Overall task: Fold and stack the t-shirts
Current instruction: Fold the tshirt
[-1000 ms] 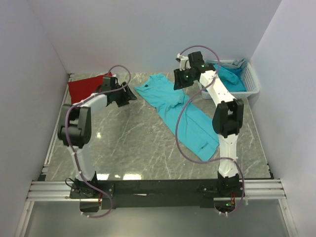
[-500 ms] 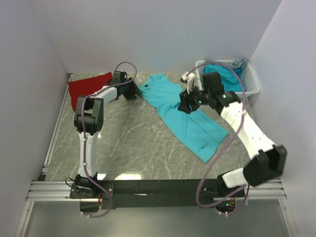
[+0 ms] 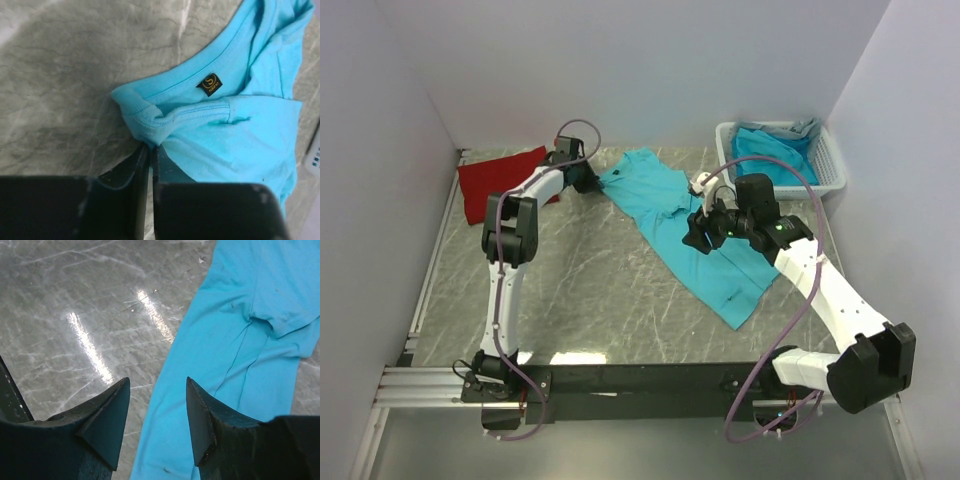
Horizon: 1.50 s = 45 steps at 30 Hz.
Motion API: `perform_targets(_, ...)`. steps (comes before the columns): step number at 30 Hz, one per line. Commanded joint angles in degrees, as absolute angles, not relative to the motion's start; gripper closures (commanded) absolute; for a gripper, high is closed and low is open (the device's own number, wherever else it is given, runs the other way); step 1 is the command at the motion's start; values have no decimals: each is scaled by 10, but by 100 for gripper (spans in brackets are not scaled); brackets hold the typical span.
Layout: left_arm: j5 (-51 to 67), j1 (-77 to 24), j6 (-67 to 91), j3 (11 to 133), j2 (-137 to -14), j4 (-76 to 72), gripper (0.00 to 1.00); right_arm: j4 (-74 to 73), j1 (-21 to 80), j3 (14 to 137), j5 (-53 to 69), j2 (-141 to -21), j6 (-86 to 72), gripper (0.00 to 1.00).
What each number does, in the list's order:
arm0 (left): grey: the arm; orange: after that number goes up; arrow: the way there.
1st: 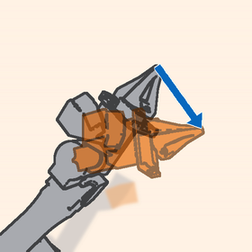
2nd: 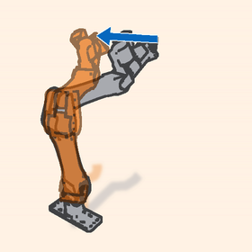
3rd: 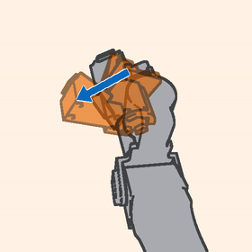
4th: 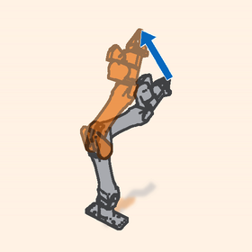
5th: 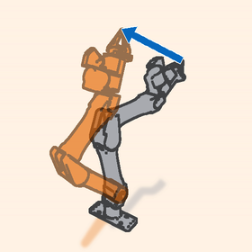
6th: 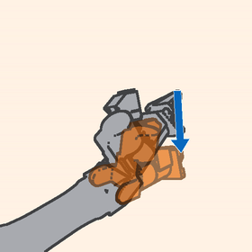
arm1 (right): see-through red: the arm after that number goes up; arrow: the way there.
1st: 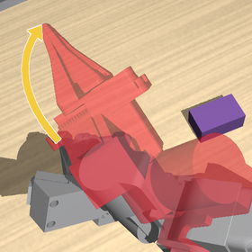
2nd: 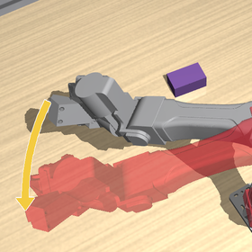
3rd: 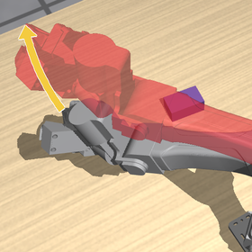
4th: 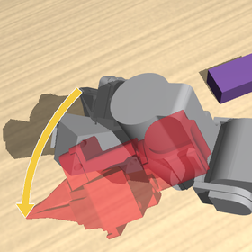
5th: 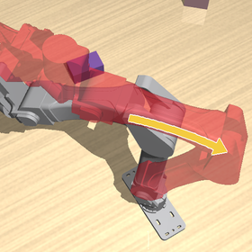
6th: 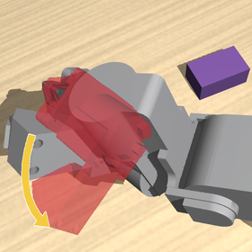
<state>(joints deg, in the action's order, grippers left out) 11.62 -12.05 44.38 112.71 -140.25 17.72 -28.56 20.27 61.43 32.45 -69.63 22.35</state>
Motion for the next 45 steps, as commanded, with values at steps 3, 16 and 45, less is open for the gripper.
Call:
perform_targets(3,50,-88,384,1178,-1429,254,93,-293,201,627,337,-713,265,44)
perform_targets(16,110,-26,357,1278,-1444,309,70,-281,407,586,23,-822,279,43)
perform_targets(45,165,-37,261,528,-553,205,35,-263,518,518,-188,-1002,222,96)
